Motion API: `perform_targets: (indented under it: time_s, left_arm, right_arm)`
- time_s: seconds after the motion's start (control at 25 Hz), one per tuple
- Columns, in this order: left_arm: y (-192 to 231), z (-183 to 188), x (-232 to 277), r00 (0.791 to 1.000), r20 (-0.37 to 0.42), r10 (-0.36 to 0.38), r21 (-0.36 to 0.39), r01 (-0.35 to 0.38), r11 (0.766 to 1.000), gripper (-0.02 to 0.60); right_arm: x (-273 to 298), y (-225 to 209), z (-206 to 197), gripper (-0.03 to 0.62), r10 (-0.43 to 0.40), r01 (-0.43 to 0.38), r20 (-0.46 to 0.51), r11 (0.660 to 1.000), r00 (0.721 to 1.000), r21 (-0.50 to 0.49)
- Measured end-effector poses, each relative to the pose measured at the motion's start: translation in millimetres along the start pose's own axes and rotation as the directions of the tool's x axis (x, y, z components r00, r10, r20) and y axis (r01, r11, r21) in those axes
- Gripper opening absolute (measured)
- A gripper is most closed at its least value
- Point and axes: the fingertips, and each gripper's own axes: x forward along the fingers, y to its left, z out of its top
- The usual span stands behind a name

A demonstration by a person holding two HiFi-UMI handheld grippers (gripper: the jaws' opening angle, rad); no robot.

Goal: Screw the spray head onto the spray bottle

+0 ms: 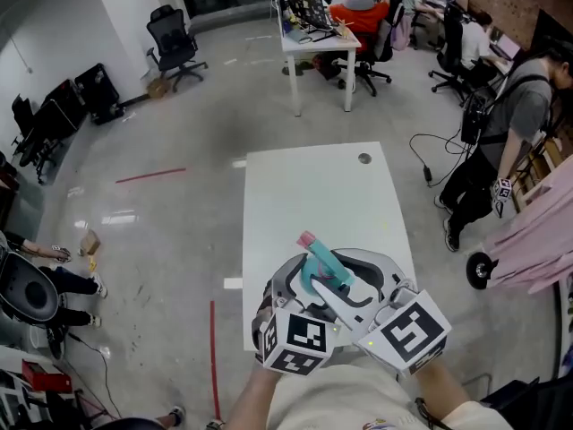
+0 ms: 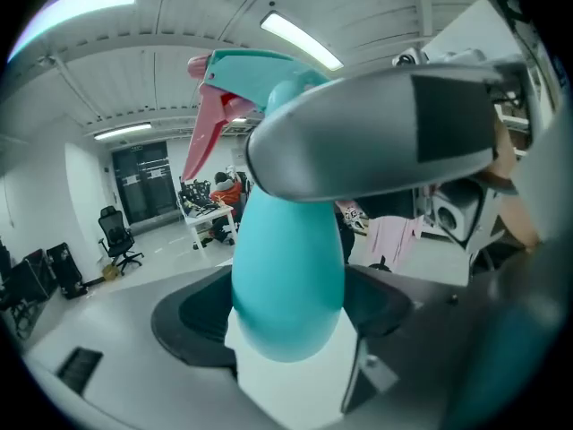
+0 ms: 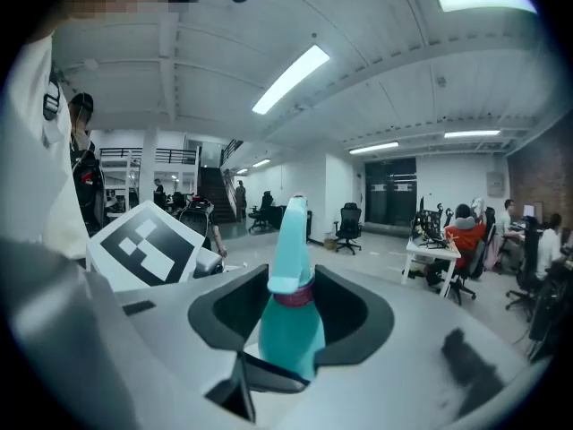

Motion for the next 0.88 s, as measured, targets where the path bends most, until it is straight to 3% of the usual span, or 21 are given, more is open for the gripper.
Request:
perform_targets:
  time_s: [0.12,0.28,0.44,0.68,0.88]
  left_arm:
    - [6.4,-28.4,18.8,1.000,0.001,0.016,-0.056,-0.016,0.998,0.373]
    - [17.7,-65.3,50.8,0.998,0.053,0.026,-0.179,-0.016,0.984,0.373]
    - [18.7,-98.9,85.5,0.995,0.097,0.028,-0.192,-0.008,0.981,0.374]
    - [13.4,-138.5,121.1,0.997,0.065,0.040,-0.256,-0.022,0.966,0.374]
    - [6.4,-193.1,156.6,0.999,-0.026,0.042,-0.220,-0.047,0.974,0.374]
  right_arm:
    - [3.0,-3.3,-23.5,0.178,0.032,-0.031,-0.053,0.999,0.998,0.027]
    - [-7.4,-21.0,-49.8,0.192,-0.007,0.013,-0.080,0.997,0.997,0.070]
    - [-6.8,-28.1,-71.8,0.191,-0.044,0.046,-0.039,0.998,0.998,0.036]
    - [19.6,-39.7,-145.4,0.190,-0.168,0.160,-0.077,0.983,0.983,-0.094]
    - [23.4,-34.4,-214.0,0.190,-0.181,0.181,-0.144,0.983,0.973,-0.017]
